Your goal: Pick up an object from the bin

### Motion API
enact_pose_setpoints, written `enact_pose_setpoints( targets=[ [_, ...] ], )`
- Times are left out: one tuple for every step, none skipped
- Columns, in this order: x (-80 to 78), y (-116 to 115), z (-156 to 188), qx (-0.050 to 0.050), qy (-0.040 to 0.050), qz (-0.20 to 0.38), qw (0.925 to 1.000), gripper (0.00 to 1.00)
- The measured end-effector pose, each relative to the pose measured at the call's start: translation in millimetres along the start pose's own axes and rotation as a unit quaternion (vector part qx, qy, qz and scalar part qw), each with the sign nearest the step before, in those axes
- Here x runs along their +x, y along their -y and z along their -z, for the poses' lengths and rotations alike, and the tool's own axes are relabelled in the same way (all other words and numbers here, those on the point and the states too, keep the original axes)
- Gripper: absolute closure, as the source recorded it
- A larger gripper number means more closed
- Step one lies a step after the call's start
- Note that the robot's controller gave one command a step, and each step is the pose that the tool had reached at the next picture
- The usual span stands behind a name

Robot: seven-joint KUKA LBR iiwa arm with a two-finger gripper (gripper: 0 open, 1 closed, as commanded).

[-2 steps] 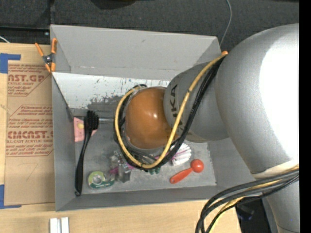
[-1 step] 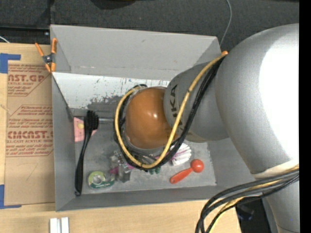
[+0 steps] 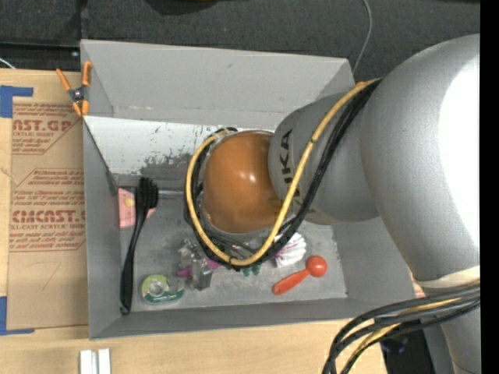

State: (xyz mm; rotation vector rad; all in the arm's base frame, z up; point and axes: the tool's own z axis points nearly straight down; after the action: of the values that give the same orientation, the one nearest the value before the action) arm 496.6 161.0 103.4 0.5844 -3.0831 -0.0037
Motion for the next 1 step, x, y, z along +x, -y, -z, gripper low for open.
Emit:
enact_pose_setpoints(
  targets=[
    [-5.0, 17.0, -19.3, 0.000, 0.0011, 0.131, 0.9913, 1.00]
  ],
)
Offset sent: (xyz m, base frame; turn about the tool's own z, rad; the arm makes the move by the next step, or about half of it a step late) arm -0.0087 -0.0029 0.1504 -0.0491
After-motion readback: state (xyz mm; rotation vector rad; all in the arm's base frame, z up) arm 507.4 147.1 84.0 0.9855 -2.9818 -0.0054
